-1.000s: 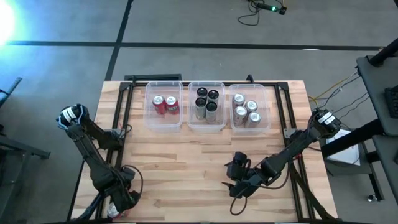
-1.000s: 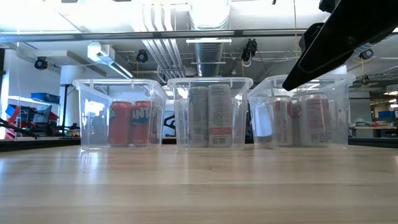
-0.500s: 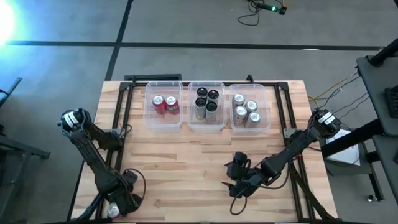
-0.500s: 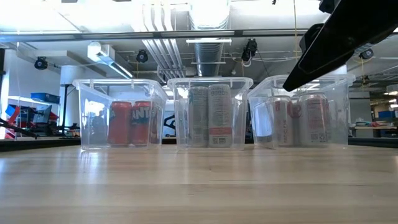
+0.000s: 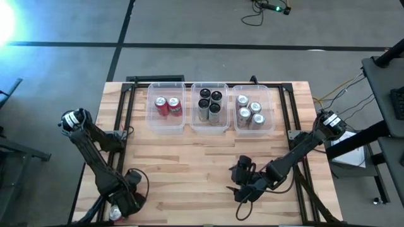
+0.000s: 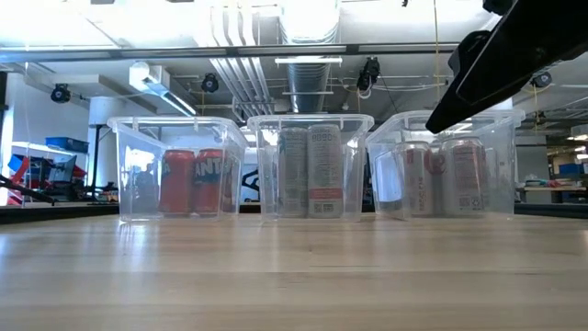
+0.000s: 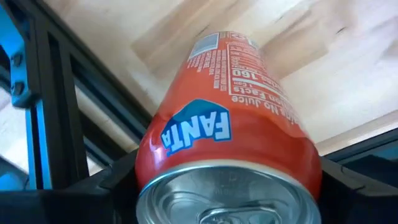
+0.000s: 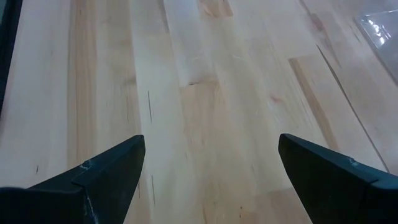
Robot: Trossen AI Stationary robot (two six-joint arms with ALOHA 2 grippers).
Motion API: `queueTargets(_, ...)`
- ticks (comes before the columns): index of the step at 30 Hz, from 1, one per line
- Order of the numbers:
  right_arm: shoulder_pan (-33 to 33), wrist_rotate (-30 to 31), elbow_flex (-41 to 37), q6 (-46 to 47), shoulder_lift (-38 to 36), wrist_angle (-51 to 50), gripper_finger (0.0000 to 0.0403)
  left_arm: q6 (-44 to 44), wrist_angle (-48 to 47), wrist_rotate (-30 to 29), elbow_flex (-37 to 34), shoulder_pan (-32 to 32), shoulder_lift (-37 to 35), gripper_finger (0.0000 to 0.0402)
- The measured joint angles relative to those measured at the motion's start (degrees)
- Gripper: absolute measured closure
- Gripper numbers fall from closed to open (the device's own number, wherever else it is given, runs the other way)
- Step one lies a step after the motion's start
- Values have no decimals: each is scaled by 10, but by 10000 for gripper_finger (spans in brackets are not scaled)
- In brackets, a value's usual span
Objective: Sort soda cans
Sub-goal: Put the red soda can into the left transparent bin
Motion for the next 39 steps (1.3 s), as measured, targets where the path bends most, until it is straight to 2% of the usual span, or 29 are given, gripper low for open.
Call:
queueTargets(7,4,0,0,-1,0,0,39,22,-26,-69,22,17,-9,116)
queueTargets(10,4,0,0,-2,0,0,39,50,-51,-80,37,39,-9,116)
queueTargets(17,7,0,0,5,0,-1,39,143,-88,-72,60,98,-9,117)
queueTargets(24,12,0,0,10,0,-1,39,244,-93,-15,60,172,-9,117)
queueTargets(29,18,0,0,20,0,0,39,310,-109,-16,57,226,-9,117)
queueTargets(39,47,5,-2,45,0,0,39,335,-92,-27,16,273,-9,107)
